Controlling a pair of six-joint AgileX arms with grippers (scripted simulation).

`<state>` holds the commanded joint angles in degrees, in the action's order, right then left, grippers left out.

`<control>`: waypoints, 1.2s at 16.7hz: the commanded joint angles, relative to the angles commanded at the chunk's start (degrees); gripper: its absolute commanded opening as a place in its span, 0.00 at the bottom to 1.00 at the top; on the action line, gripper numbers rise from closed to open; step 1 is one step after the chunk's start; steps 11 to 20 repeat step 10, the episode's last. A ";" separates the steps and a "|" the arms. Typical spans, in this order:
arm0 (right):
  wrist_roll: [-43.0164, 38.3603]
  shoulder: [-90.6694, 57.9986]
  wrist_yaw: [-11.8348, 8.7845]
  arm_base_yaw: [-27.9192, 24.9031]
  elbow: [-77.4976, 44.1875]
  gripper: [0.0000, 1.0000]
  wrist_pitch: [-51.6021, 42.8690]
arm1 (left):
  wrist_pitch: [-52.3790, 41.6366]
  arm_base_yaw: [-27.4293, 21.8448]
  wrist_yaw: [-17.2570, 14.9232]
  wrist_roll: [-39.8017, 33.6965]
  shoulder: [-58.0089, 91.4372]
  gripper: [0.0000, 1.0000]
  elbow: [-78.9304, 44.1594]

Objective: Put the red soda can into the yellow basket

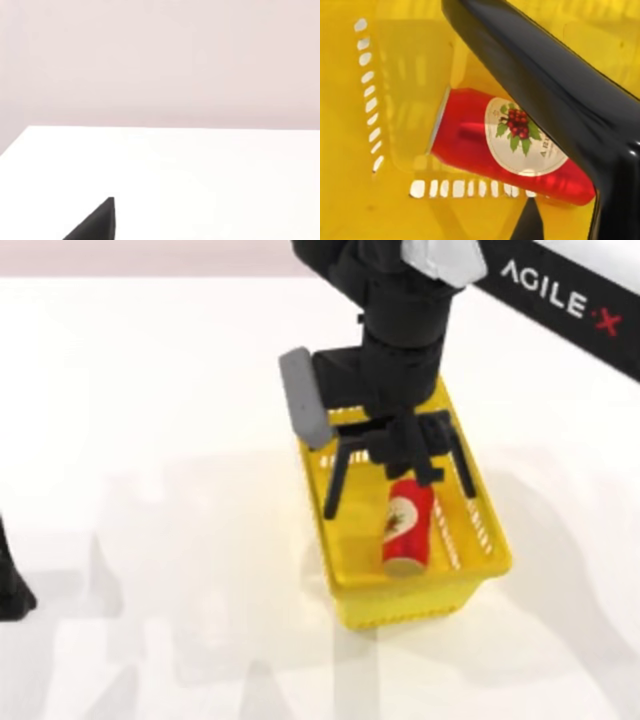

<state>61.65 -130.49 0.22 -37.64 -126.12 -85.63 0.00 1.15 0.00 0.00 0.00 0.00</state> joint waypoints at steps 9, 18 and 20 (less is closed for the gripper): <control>1.96 -0.64 0.03 1.53 -12.08 0.00 -11.49 | 0.00 0.00 0.00 0.00 0.00 1.00 0.00; 2.07 -0.63 0.02 1.65 -12.69 0.00 -12.10 | 0.00 0.00 0.00 0.00 0.00 1.00 0.00; 2.07 -0.63 0.02 1.65 -12.69 0.00 -12.10 | 0.00 0.00 0.00 0.00 0.00 1.00 0.00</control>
